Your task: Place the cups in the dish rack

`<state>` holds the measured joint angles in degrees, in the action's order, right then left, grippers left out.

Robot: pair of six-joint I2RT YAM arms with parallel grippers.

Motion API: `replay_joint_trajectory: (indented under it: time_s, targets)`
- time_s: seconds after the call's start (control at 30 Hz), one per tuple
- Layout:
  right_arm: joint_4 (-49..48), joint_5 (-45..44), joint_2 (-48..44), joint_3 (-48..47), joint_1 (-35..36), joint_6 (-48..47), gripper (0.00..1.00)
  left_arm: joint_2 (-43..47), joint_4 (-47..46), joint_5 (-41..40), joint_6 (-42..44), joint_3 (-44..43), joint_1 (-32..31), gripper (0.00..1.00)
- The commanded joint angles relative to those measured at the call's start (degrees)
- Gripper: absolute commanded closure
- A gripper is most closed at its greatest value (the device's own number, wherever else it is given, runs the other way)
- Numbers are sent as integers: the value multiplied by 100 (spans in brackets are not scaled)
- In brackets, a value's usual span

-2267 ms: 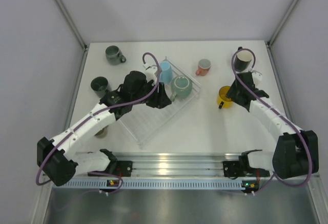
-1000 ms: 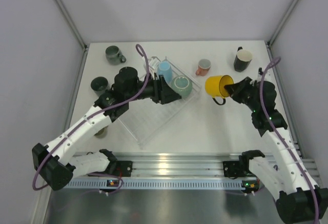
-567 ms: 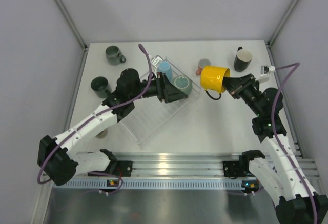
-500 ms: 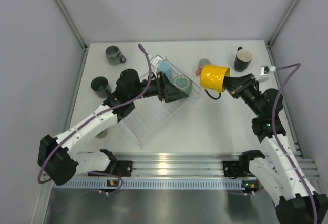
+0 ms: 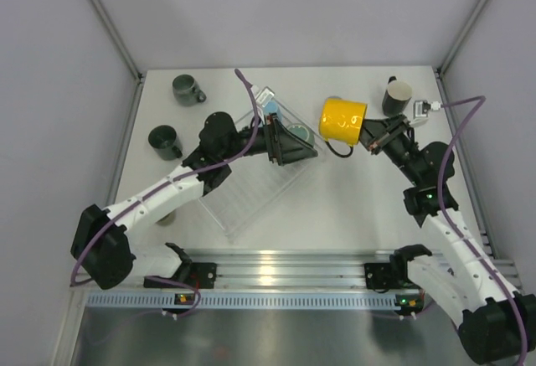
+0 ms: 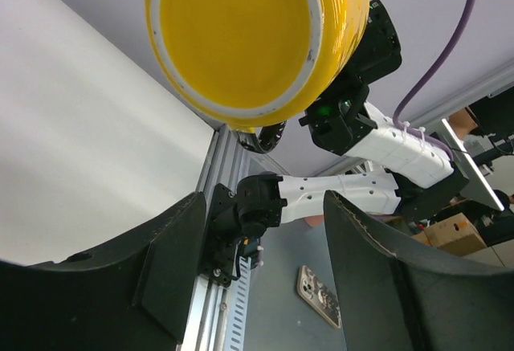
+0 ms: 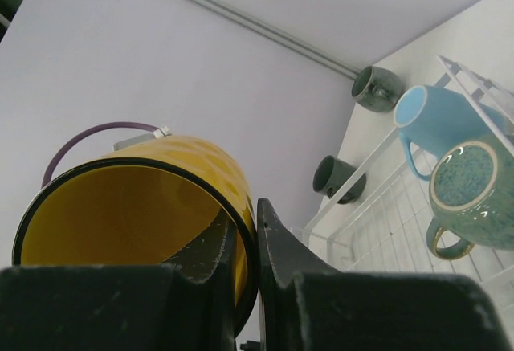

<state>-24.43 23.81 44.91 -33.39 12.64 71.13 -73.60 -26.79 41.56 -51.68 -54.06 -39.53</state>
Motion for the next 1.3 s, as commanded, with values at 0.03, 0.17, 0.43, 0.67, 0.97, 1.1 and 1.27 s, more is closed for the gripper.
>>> replay_joint_trajectory:
  time_s: [0.03,0.17,0.43,0.67,0.97,1.1,1.27]
  targets:
    - [-1187,-140,62,-124,291,313,100,-110,-802,19,-9,-166,-125,34]
    - [-1442,-193,203,-107,484,366,100,-356,-802,-34,79,-289,-265,34]
    - [-2162,-202,431,174,695,656,100,-664,-1530,-113,-78,-377,-591,34]
    - [-2374,-175,528,315,810,753,100,-883,-2910,-298,-693,-105,-661,40]
    - [-2436,-52,546,526,819,744,100,-1525,-3456,-104,-1344,-315,-661,91]
    - [-2348,-26,484,640,819,692,97,-1508,-3439,-166,-1327,-263,-653,100]
    - [-2058,-8,274,711,801,481,74,-1289,-3035,-227,-994,-228,-653,100]
